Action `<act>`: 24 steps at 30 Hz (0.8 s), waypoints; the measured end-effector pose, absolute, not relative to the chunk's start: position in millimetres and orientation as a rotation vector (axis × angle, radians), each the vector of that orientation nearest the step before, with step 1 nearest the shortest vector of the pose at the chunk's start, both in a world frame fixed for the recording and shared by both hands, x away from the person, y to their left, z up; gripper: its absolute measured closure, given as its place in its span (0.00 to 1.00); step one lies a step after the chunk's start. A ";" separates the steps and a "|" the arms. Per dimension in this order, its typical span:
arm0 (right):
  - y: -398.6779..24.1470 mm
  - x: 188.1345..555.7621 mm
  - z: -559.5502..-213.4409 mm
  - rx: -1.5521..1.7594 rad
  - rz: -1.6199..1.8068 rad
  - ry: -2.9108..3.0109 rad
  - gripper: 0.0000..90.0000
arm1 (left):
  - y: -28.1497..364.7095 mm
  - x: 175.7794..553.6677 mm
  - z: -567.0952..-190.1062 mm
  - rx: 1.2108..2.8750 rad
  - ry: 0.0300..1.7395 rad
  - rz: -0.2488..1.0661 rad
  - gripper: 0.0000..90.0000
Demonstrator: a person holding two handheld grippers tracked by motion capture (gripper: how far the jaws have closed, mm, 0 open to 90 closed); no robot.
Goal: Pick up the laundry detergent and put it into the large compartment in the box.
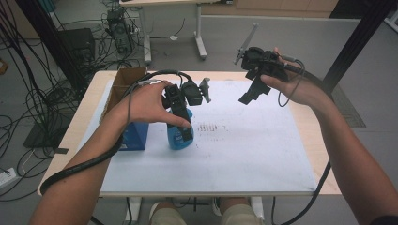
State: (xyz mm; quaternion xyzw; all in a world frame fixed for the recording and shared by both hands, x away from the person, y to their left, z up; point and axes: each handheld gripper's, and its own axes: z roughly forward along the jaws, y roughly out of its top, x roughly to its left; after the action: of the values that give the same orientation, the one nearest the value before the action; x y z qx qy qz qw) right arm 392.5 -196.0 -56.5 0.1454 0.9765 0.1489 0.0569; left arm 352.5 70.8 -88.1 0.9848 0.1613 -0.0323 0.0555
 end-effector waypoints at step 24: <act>-196.3 390.3 -56.3 0.447 0.440 2.965 0.07 | 72.9 352.3 -85.1 2.983 0.494 -0.087 0.08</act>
State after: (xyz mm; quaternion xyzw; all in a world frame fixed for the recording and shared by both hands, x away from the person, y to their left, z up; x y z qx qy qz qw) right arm 390.3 -196.3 -56.3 0.1471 0.9768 0.1451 0.0556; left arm 352.3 72.9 -85.1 0.9845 0.1630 -0.0287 0.0581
